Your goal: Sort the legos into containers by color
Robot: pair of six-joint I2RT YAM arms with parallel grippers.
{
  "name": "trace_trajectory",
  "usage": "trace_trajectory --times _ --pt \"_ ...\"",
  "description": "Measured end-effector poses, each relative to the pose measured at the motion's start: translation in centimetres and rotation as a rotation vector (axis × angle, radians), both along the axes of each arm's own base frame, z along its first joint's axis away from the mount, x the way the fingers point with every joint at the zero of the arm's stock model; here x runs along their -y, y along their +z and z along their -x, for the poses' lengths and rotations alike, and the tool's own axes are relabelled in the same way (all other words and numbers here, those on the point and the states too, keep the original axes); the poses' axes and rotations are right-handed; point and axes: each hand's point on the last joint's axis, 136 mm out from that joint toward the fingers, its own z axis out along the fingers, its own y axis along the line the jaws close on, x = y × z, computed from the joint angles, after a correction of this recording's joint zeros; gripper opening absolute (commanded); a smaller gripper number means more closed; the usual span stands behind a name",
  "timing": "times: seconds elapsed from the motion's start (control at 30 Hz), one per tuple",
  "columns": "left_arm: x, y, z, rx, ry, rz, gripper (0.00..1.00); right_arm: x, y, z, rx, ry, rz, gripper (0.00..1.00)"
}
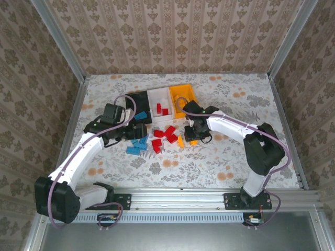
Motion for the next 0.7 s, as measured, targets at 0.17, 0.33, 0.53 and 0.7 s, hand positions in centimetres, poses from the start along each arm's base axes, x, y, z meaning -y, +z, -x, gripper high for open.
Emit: trace_trajectory --times 0.17,0.33,0.53,0.7 --pt "0.0 0.1 0.2 0.002 0.000 0.007 0.92 -1.1 5.9 -4.6 0.147 -0.026 -0.086 0.33" --pt "-0.6 0.0 0.3 0.004 0.016 0.008 0.92 -1.9 11.3 -10.4 0.314 -0.051 -0.149 0.34" --pt "-1.0 0.0 0.3 0.006 0.029 0.011 0.92 -3.0 9.7 -17.7 0.374 -0.068 -0.130 0.34" --pt "-1.4 -0.3 0.5 -0.003 0.042 0.009 0.92 -3.2 5.6 -22.3 0.366 -0.083 -0.084 0.34"
